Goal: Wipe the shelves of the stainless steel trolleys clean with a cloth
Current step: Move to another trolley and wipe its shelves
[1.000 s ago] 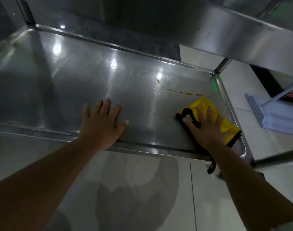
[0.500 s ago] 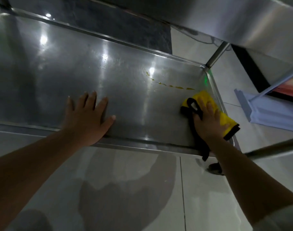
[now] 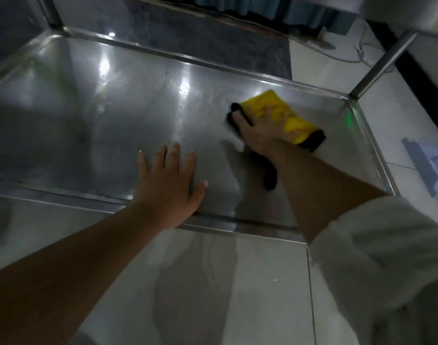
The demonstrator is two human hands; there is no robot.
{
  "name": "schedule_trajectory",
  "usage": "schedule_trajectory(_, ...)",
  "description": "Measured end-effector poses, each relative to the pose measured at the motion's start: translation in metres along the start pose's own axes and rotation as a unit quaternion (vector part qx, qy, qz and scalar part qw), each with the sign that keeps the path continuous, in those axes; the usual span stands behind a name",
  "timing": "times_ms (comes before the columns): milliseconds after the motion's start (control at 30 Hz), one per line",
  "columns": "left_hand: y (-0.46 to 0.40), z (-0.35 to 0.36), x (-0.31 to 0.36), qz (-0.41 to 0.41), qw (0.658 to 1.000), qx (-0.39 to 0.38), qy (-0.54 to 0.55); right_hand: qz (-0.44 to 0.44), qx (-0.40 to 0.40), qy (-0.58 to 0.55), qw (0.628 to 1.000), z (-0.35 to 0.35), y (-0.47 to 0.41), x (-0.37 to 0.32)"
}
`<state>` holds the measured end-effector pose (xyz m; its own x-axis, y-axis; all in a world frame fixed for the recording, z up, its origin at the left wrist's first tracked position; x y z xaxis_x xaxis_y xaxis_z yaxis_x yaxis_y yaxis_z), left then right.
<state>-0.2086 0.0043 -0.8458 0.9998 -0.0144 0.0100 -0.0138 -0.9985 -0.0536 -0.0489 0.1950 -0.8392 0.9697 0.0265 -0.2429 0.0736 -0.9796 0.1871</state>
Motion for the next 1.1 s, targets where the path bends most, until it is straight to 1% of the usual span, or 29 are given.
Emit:
schedule_trajectory(100, -0.001, 0.000, -0.003, -0.006, 1.000, -0.006, -0.003, -0.119, -0.016, 0.069, 0.990, 0.024, 0.026, -0.049)
schedule_trajectory(167, 0.000, -0.001, -0.004, -0.005, 1.000, -0.004, -0.001, -0.188, 0.004, 0.096, 0.978, 0.024, 0.042, -0.043)
schedule_trajectory(200, 0.001, -0.001, -0.005, -0.004, 1.000, -0.002, 0.001, -0.202, 0.011, 0.098, 0.974, 0.020, 0.046, -0.030)
schedule_trajectory(233, 0.002, 0.000, -0.005, 0.000, 1.000, -0.002, 0.005, -0.192, 0.020, 0.095, 0.977, 0.014, 0.046, -0.011)
schedule_trajectory(267, 0.003, 0.000, -0.005, 0.005, 1.000, -0.001, 0.010, -0.155, 0.033, 0.095, 0.983, 0.005, 0.043, 0.015)
schedule_trajectory(333, 0.004, -0.001, -0.004, 0.009, 1.000, 0.005, 0.020, -0.030, 0.053, 0.113, 0.992, -0.013, 0.034, 0.076)
schedule_trajectory(367, 0.004, -0.001, -0.004, 0.008, 1.000, 0.008, 0.023, 0.031, 0.048, 0.121, 0.991, -0.021, 0.032, 0.105)
schedule_trajectory(400, 0.004, -0.002, -0.003, 0.006, 1.000, 0.008, 0.023, 0.082, 0.039, 0.115, 0.989, -0.027, 0.031, 0.129)
schedule_trajectory(467, 0.005, -0.002, -0.002, 0.002, 1.000, 0.007, 0.020, 0.168, 0.040, 0.055, 0.983, -0.034, 0.034, 0.156)
schedule_trajectory(533, 0.006, -0.001, -0.001, 0.000, 1.000, 0.004, 0.018, 0.216, 0.049, 0.016, 0.975, -0.033, 0.037, 0.157)
schedule_trajectory(600, 0.006, -0.001, -0.001, -0.001, 1.000, 0.001, 0.018, 0.223, 0.039, 0.016, 0.974, -0.028, 0.035, 0.142)
schedule_trajectory(667, 0.006, 0.000, -0.001, -0.001, 1.000, -0.005, 0.015, 0.180, 0.031, 0.036, 0.982, -0.020, 0.028, 0.115)
schedule_trajectory(767, 0.005, -0.004, -0.001, -0.011, 1.000, -0.008, 0.015, 0.070, 0.017, 0.069, 0.995, -0.004, 0.032, 0.061)
schedule_trajectory(833, 0.006, -0.011, -0.003, -0.020, 1.000, -0.004, 0.021, -0.003, 0.011, 0.095, 0.995, 0.009, 0.052, 0.024)
schedule_trajectory(900, 0.011, -0.017, -0.004, -0.022, 0.999, 0.008, 0.029, -0.088, 0.014, 0.139, 0.986, 0.019, 0.084, -0.007)
schedule_trajectory(967, 0.016, -0.022, -0.007, -0.021, 0.998, 0.021, 0.057, -0.166, 0.024, 0.170, 0.971, 0.027, 0.124, -0.023)
schedule_trajectory(1067, 0.024, -0.030, -0.025, -0.002, 0.996, 0.031, 0.088, -0.274, 0.037, 0.165, 0.947, 0.035, 0.186, -0.024)
schedule_trajectory(1100, 0.027, -0.033, -0.037, 0.001, 0.996, 0.031, 0.088, -0.296, 0.039, 0.162, 0.940, 0.036, 0.200, -0.021)
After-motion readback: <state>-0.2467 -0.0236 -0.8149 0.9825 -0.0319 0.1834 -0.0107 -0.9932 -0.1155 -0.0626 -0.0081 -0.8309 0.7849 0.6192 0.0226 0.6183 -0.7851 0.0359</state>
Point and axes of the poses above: each hand's wrist, its own y-axis away from the middle knuckle, its own z-axis out of the palm, x = y × z, the point moved 8 cm from there along -y, towards the middle knuckle, and after that the axes turned 7 degrees about z, right-handed, at the moved point
